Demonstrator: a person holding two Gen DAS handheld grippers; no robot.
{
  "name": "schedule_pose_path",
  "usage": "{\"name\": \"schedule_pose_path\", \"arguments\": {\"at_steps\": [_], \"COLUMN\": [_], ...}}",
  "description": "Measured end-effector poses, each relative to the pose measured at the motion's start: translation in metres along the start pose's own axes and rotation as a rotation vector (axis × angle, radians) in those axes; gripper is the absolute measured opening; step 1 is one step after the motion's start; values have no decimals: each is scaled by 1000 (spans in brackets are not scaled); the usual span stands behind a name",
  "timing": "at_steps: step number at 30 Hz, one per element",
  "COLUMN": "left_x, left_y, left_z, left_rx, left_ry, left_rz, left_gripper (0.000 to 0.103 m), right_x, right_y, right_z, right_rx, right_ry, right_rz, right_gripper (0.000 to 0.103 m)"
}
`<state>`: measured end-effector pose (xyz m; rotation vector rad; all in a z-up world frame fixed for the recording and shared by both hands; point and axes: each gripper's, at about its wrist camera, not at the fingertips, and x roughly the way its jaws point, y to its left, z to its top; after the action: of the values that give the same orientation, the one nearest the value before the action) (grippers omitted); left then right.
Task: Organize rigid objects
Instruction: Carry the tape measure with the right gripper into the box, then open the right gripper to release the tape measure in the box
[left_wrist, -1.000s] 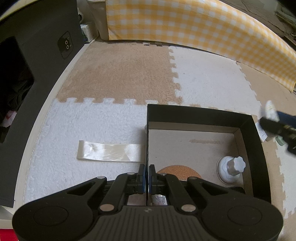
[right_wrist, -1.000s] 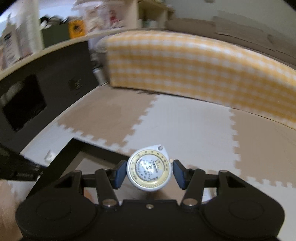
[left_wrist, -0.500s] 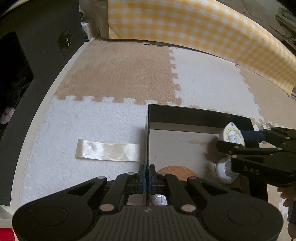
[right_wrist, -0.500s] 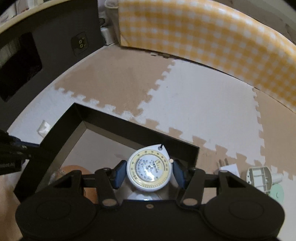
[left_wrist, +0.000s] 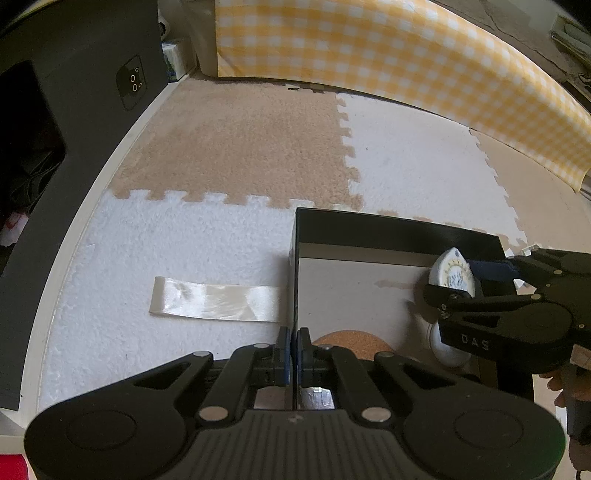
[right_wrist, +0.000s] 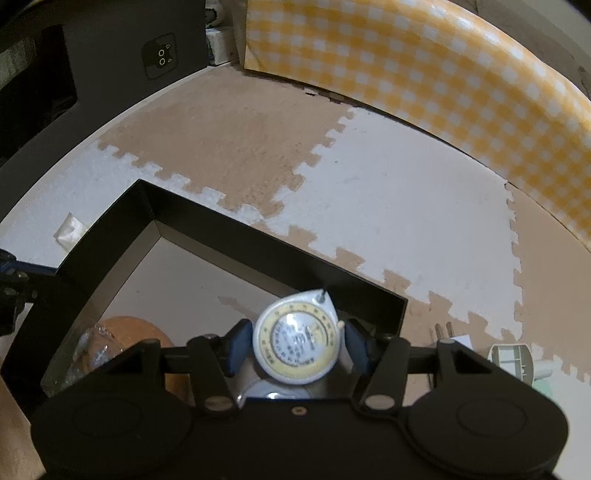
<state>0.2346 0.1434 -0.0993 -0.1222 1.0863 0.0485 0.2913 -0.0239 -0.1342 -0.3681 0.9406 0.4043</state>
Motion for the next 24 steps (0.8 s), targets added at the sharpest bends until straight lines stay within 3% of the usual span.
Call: {"name": "schedule_pose_path", "arguments": {"at_steps": [10,19,24], "left_x": [0,0,-1], "left_y": [0,0,0], "left_z": [0,0,0], "left_rx": [-1,-1,0], "left_ry": [-1,-1,-3], "left_rz": [-1,1,3], "left_gripper": [2,2,2], "right_x": [-4,-33,-50], "right_y": [-1,-8,-18], "right_z": [-1,0,0], "right_rx": [28,48,66], "right_ry": [1,-48,-62], "right_rz": [13,40,46], "right_gripper": [58,61,77]}}
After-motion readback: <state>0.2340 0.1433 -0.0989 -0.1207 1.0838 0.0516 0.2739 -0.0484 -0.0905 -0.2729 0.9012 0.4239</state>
